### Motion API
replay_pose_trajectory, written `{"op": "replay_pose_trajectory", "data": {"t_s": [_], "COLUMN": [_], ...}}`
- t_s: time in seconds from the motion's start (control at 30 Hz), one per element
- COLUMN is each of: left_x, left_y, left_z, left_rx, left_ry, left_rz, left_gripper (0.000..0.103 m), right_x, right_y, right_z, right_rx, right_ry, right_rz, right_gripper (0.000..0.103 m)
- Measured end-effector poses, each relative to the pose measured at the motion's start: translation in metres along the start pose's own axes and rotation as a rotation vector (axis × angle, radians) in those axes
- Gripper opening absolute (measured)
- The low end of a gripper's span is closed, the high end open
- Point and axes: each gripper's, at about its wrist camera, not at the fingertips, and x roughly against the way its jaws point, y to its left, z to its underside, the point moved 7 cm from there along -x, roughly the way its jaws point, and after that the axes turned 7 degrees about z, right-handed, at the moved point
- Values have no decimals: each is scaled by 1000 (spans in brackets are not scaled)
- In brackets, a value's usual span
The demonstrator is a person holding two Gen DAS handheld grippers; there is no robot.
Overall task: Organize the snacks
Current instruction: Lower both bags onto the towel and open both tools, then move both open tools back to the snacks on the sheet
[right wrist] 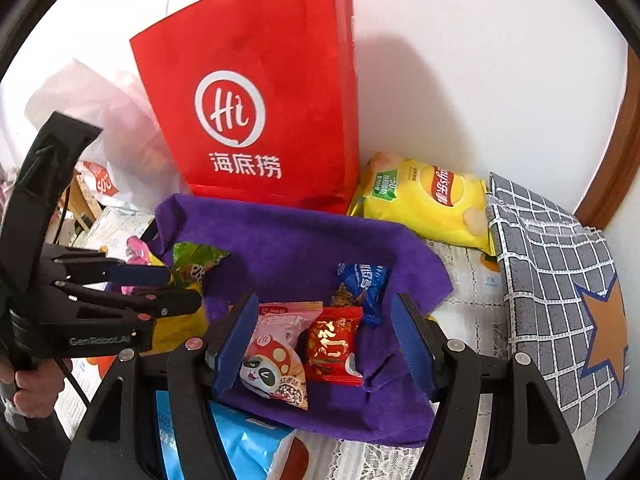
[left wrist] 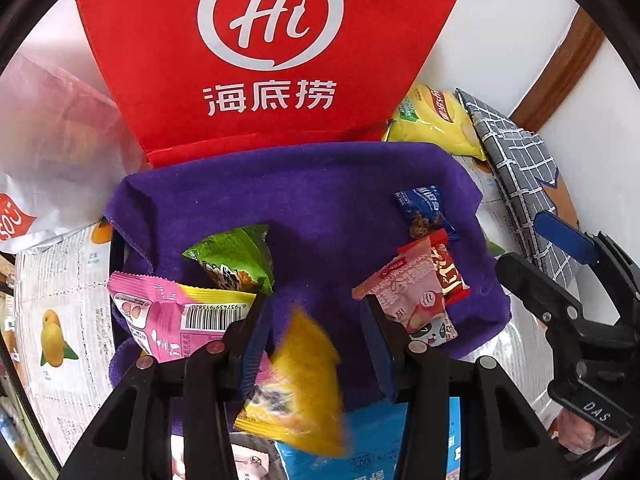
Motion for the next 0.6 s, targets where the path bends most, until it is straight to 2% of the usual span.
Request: {"op": "replay_pose_trajectory", "data": {"t_s": [0.07,0.13,0.2,0.33,0.47,0.6], "left_x": [1,4,11,25,44,72], "left_y": [2,4,4,1,-4,-17], "left_z": [-1,-3,-5,-7,-9,-8], "left_rx": [8,13,8,4,-9,-65], "left_ry": [-1,-14,-36,-79,-127,-213], "left_rz": [-10,-18,-18,-12,-6,13], "left_gripper": [49,62,66,68,68,68], "right_x": [0,1,2,8,24,47], "right_y": [1,1,1,-1,-7,-13], "right_z": [0,0,0,-2,-8,-5], "right_rx": [1,-9,-18,-31,-53,-122], "right_ry": [0,1,3,2,-45,-87], "right_rz": [-1,-11,-22,7,70,34], "right_gripper": [68,68,69,72,72,72]}}
